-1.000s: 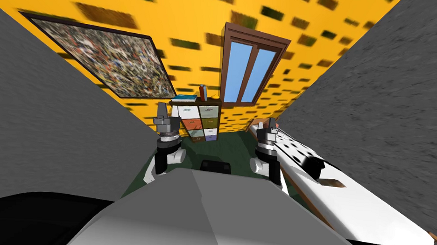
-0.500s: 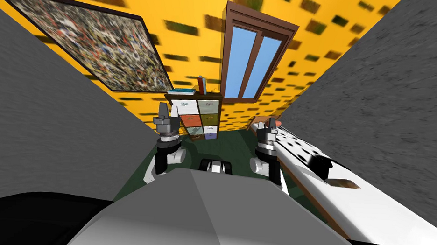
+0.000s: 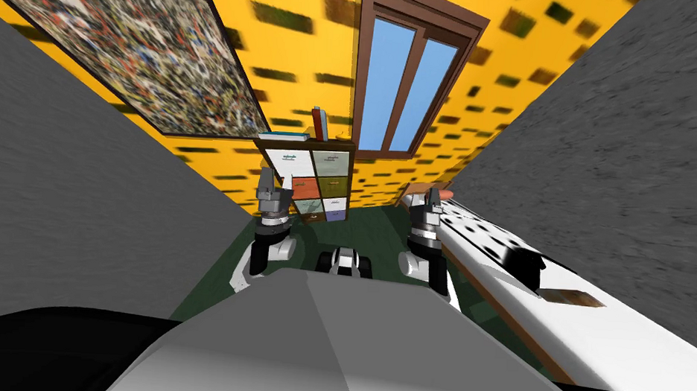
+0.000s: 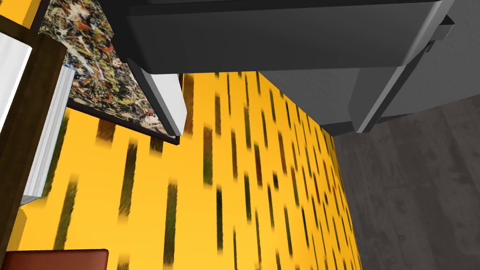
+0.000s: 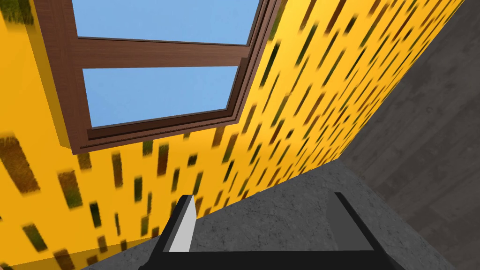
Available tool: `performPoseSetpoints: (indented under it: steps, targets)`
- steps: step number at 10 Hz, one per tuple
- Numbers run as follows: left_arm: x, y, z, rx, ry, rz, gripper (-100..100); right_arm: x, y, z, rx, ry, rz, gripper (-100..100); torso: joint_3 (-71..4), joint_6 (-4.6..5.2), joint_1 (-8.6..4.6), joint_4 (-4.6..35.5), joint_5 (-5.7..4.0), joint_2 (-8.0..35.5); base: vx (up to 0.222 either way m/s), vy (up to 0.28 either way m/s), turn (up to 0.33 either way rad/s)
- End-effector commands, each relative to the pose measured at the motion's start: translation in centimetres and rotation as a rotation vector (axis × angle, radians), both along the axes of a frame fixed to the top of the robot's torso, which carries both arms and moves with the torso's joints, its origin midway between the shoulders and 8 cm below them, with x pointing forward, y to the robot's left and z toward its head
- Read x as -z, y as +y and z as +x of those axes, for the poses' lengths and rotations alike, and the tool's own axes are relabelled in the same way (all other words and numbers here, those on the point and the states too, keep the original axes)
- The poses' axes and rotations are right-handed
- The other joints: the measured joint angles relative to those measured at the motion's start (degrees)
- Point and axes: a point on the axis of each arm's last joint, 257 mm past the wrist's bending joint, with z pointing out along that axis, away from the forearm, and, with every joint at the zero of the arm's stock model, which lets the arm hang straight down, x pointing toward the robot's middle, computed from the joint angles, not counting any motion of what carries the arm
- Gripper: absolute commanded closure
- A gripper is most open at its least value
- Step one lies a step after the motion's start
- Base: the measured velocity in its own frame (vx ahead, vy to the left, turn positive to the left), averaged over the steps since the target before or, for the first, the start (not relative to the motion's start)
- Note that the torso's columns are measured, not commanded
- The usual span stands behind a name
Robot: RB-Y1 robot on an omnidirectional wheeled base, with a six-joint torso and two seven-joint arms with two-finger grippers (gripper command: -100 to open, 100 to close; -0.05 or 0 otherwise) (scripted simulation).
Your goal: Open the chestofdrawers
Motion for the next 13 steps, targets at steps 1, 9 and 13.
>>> performPoseSetpoints:
  steps: [1, 9, 13]
  targets:
    - [2.3, 0.2, 1.6, -0.005, 0.054, 0.032, -100, 0.0, 0.0, 0.0, 0.000, 0.000, 0.000, 0, 0.0, 0.00, -0.02, 0.1, -0.01, 0.1, 0.107, -0.020, 0.001]
    - [9.2, 1.8, 5.6, -0.045, 0.202, 0.057, -100, 0.0, 0.0, 0.0, 0.000, 0.000, 0.000, 0, 0.1, 0.00, 0.07, 0.2, 0.02, 0.4, 0.093, -0.017, 0.000]
    - [12.9, 2.6, 7.1, -0.067, 0.276, 0.063, -100, 0.0, 0.0, 0.0, 0.000, 0.000, 0.000, 0, 0.0, 0.00, 0.00, 0.1, 0.00, 0.2, 0.094, -0.011, 0.000]
